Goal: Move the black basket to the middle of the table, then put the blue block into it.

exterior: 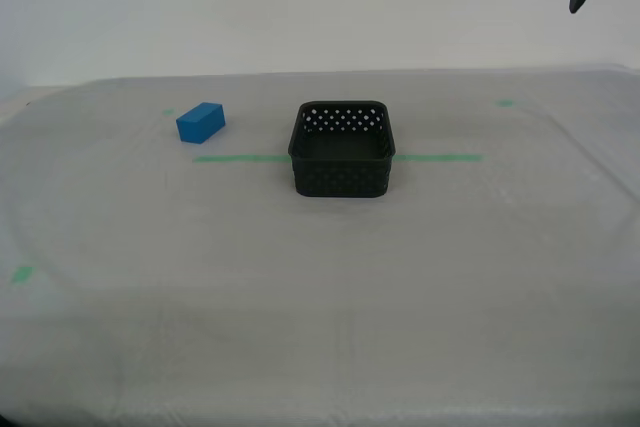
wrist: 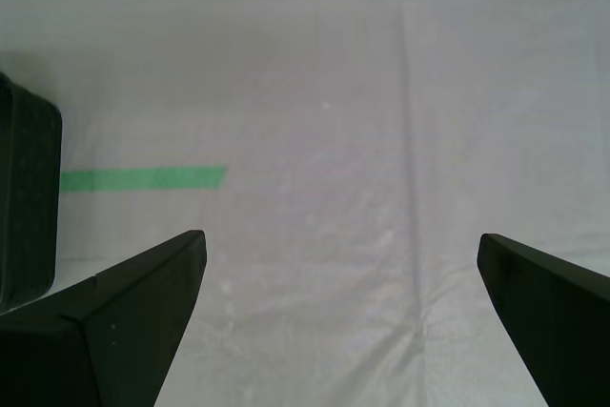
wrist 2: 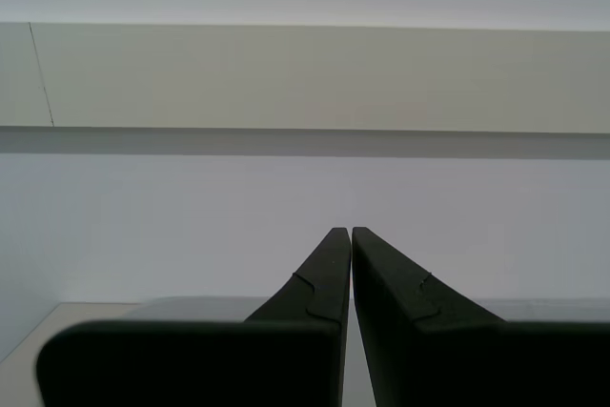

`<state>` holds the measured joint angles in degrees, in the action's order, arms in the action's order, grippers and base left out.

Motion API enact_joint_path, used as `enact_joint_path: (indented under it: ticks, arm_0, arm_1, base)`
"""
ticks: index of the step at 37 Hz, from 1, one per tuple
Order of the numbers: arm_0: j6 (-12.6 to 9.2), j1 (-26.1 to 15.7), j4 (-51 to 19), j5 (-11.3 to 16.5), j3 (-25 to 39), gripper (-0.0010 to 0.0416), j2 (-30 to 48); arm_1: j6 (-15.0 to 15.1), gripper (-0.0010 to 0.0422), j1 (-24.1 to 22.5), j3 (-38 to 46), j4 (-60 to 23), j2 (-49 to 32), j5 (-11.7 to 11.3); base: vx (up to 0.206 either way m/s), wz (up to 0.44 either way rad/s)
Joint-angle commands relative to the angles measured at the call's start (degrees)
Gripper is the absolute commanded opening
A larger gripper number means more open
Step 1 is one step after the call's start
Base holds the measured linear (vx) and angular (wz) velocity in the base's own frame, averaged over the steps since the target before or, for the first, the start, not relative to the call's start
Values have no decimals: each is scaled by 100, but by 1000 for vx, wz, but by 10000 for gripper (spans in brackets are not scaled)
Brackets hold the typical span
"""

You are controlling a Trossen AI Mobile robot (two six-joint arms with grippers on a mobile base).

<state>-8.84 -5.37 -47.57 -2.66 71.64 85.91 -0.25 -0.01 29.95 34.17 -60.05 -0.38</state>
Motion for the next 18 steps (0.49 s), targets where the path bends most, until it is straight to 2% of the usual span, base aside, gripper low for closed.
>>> enact_joint_path:
  ticks: [1, 9, 18]
  arm_0:
    - [28, 114, 345, 107, -155, 401, -2]
    - [50, 168, 949, 107, -352, 400, 72]
    - [61, 151, 1207, 111, -358, 400, 492]
  arm_1:
    - [11, 0, 0, 2, 17, 2, -2]
    - [11, 0, 0, 2, 20, 2, -2]
    - [11, 0, -2, 2, 20, 2, -2]
  base:
    - [0, 0]
    - [0, 0]
    - [0, 0]
